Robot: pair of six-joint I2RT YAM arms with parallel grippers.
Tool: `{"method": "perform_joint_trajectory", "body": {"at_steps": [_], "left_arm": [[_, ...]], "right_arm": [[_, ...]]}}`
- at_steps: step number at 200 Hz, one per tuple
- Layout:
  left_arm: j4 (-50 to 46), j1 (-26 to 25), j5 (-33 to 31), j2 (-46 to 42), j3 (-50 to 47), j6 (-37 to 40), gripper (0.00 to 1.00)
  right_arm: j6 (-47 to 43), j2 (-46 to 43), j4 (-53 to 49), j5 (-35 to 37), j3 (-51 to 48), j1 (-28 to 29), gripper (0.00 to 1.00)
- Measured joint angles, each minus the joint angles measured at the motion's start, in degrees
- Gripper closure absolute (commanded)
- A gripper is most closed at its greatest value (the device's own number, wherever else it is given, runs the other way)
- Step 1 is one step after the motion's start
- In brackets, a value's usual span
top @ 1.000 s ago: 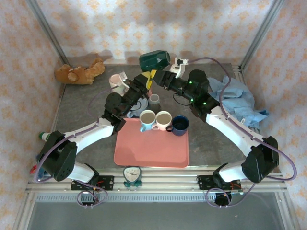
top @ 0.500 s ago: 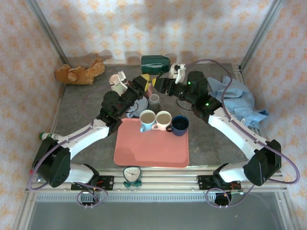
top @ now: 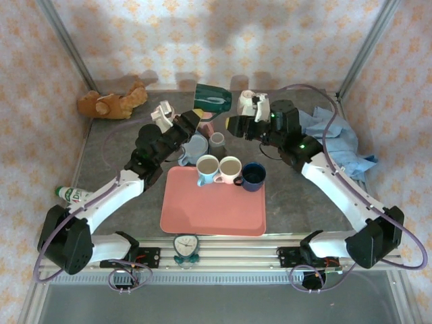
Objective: Turn the mug right side up
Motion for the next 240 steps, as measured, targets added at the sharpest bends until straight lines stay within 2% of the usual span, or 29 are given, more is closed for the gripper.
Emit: {"method": "perform_joint_trajectory", "body": {"at_steps": [59, 130, 203, 240], "left_arm": [[-18.78, 1.07, 0.42, -8.09, 1.62, 11.15, 1.0], [-37.68, 1.84, -2.4, -12.41, 4.37, 22.73, 1.0], [-50.69, 2.58, -7.74, -14.73, 5.42, 28.24, 1.0], [-54.97, 2.6, -11.3, -15.65, 5.66, 31.56, 1.0]], "right_arm": [[3.13, -0.11, -7.98, 2.23, 1.49, -5.86, 0.48], [4.63, -0.09, -12.0, 2.21, 2.16, -8.57, 0.48], [4.61, -0.04, -13.7, 1.9, 2.34, -9.49, 0.48], [4.55, 2.73, -17.62, -0.72, 6.56, -10.51, 0.49]]}}
